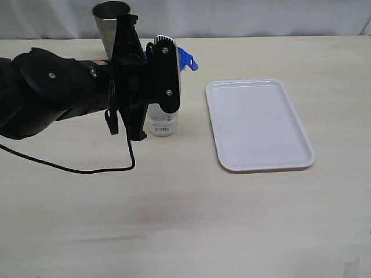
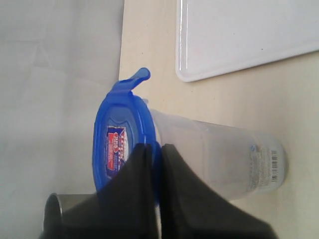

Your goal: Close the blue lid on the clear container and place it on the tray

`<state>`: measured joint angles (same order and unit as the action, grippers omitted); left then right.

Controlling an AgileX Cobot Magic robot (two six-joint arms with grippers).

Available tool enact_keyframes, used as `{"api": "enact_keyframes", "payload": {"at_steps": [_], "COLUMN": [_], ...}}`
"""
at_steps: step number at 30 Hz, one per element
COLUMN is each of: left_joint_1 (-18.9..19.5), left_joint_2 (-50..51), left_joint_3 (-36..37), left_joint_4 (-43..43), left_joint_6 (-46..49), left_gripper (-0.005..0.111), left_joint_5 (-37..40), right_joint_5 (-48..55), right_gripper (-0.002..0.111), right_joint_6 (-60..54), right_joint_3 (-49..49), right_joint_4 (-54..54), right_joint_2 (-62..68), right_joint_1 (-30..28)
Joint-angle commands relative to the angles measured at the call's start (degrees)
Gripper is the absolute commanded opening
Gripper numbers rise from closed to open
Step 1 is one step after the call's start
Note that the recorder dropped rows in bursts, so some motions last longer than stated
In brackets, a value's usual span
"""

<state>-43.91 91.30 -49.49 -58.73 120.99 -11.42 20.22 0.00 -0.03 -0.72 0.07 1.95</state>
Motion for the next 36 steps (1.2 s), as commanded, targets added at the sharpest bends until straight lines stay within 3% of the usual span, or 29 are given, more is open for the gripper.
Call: {"api": "enact_keyframes", "payload": {"at_steps": [1, 8, 22, 28, 36], "left_joint_1": [0.2, 0.2, 0.2, 0.2, 0.2], "left_joint_2": [-0.3, -0.3, -0.3, -0.3, -0.3], "left_joint_3": [0.1, 0.1, 0.1, 3.4, 3.7], "left_joint_4": [-0.5, -0.2, 0.4, 8.9, 9.4], "left_joint_6": [1.8, 1.8, 1.8, 1.8, 1.8], "left_gripper": [0.000, 0.000, 0.000, 0.000, 0.000], "left_joint_5": [-0.6, -5.1, -5.3, -5.2, -5.6], "right_joint_5": [-0.3, -0.3, -0.3, -0.3, -0.3], "right_gripper": [0.004, 0.004, 0.004, 0.004, 0.004], "right_joint_6": [0.0, 0.0, 0.0, 0.0, 0.0], "right_joint_3": [0.0, 0.0, 0.0, 0.0, 0.0], "right_joint_4": [-0.1, -0.1, -0.1, -0.1, -0.1], "right_joint_2": [-0.1, -0.1, -0.1, -0.1, -0.1], "right_joint_1": [0.1, 0.1, 0.1, 0.1, 0.1]}}
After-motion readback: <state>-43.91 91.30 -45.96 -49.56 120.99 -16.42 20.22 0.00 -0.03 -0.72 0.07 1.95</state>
